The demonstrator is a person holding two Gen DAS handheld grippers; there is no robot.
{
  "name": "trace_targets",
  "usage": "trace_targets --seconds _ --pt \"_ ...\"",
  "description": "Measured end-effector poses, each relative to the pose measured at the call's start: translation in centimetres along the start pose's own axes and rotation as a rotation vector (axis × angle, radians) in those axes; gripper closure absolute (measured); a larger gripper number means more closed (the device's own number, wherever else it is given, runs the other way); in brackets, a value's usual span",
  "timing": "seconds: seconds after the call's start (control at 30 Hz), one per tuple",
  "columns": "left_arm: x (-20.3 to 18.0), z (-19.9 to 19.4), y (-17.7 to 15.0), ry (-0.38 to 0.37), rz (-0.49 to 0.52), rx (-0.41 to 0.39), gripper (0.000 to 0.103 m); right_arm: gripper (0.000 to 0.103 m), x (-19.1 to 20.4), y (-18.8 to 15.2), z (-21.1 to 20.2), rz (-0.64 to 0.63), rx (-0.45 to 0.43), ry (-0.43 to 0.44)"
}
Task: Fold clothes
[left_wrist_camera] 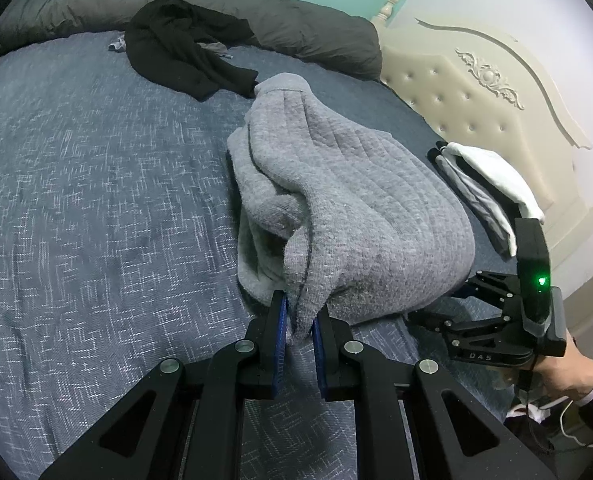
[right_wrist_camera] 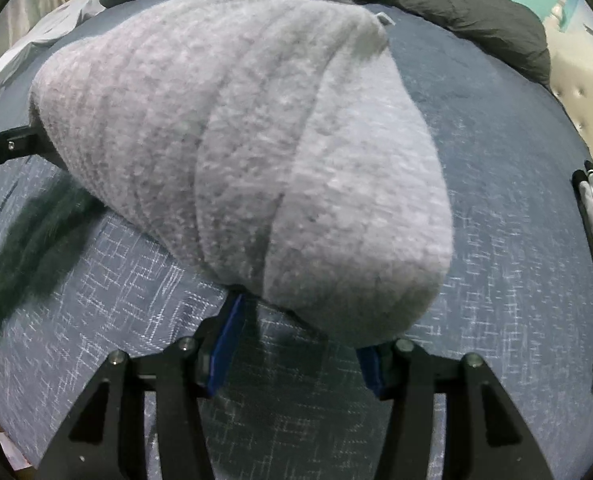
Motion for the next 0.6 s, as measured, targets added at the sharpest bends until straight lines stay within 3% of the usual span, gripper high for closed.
trace_targets --seconds 0.13,0.2,0.27,0.43,0.5,0.6 --pt "0.0 -0.1 0.0 -0.004 -0.002 -0.002 0.090 0.068 -0.4 -0.1 0.3 0.042 0.007 0.029" --pt "0.1 -0.1 0.0 -0.004 -0.003 -0.003 0.089 0.080 -0.7 0.1 -0.3 0.067 -0.018 0.059" --pt "0.1 0.0 0.0 -0.001 -0.001 0.001 0.089 0.085 -0.9 0.3 -0.9 0.082 -0.046 0.085" --pt "-0.4 0.1 -0.9 0.021 0.068 0.036 0.082 0.089 -0.7 0.5 -2.2 0.079 -0.091 0.099" --pt "-0.6 0.2 -1.6 0.023 0.096 0.054 0.069 0.089 -0.6 0.5 -2.4 0.092 -0.093 0.113" --pt "-0.5 0.7 -2.0 0.027 0.118 0.066 0.060 0.089 -0.1 0.4 -2.4 0.084 -0.096 0.127"
Point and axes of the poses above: each gripper's, at about its wrist camera, not at the fingertips, and z roughly the way its jaws point, x to its left, y to its top, the point moved 7 cm from there along z, roughly the way its jaws point, and after that the axes turned 1 degree about -x, right-handed, at the moved point
